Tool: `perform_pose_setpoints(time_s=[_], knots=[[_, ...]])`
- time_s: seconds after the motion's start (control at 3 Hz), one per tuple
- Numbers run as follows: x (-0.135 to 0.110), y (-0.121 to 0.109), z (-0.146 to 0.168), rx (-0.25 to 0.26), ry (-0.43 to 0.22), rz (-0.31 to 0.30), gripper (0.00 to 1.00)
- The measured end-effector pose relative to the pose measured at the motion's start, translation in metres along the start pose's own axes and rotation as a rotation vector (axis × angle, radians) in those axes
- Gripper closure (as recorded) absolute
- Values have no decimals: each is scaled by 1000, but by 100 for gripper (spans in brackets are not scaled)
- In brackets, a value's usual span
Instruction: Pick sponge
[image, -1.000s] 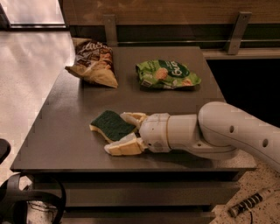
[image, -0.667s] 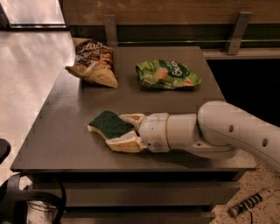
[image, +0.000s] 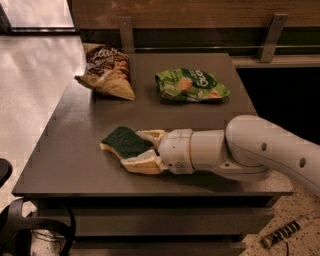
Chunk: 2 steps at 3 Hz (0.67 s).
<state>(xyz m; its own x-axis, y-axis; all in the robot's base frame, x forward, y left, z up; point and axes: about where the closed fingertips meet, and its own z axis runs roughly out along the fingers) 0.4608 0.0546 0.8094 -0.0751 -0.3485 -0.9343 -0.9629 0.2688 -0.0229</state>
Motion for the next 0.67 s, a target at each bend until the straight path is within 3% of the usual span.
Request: perform_pose_setpoints(time_s=[0.33, 0.67], knots=[[-31, -4, -12, 13, 11, -67, 100], [-89, -7, -34, 35, 36, -190, 100]])
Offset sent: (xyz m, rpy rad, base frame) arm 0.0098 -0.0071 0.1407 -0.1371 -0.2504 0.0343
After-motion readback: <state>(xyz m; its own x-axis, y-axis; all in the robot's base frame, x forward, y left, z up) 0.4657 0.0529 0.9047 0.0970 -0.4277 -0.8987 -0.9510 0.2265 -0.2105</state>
